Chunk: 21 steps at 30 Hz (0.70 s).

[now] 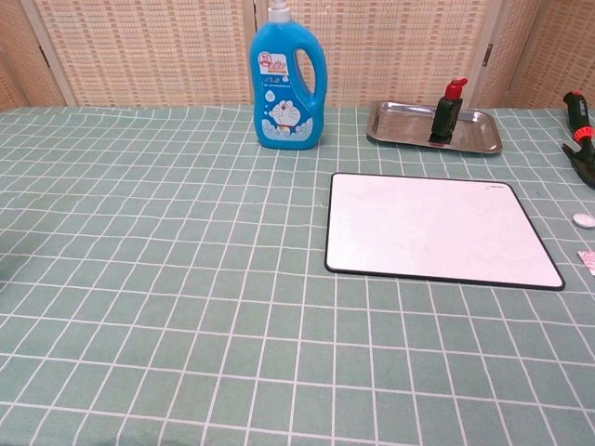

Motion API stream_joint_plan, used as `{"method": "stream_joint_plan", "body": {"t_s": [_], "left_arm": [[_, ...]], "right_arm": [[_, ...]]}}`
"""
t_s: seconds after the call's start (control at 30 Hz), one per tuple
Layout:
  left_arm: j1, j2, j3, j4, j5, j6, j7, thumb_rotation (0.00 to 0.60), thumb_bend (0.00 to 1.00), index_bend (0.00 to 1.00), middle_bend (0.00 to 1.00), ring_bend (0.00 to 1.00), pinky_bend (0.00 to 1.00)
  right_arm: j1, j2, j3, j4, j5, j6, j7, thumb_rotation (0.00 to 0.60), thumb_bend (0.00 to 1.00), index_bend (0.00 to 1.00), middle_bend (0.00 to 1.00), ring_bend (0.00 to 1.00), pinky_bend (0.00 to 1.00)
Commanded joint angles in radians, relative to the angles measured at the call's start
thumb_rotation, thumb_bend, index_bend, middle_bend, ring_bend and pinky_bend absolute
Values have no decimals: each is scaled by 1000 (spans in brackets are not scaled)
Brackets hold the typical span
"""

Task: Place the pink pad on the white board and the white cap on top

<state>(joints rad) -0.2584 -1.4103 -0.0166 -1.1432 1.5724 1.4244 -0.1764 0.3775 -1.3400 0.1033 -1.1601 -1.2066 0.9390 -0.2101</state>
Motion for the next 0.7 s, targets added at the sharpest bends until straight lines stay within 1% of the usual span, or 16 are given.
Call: {"method": "stream_joint_plan", "body": {"t_s": [0.03,0.23,0.33,0.47,0.5,0.7], "left_arm": [[0,0,0,0,0,1,-1,600,183,0,0,0,0],[-1,-1,1,1,-1,-3,-2,600,182,0,0,0,0],[-1,-1,1,2,-3,-6,-5,600,183,0,0,0,0],[-2,1,2,1,-4,-10,-9,600,183,0,0,0,0],[-3,1,2,2,-4,-12,-10,600,183,0,0,0,0],[-3,1,3,3,-5,-15,-17,600,183,0,0,0,0]], "right_arm": [[1,-6,-2,8,-2,3,-3,600,0,467,960,832,749],[3,-14,-5,17,-1,7,-18,600,0,469,969,835,756],[8,-23,-9,22,14,-11,-38,600,0,458,970,835,757],[19,-29,-5,16,56,-59,-45,600,0,375,970,835,758],[23,-28,-3,12,63,-71,-39,600,0,372,970,835,758],[36,-28,-7,8,62,-104,-9,600,0,419,970,835,757]]}}
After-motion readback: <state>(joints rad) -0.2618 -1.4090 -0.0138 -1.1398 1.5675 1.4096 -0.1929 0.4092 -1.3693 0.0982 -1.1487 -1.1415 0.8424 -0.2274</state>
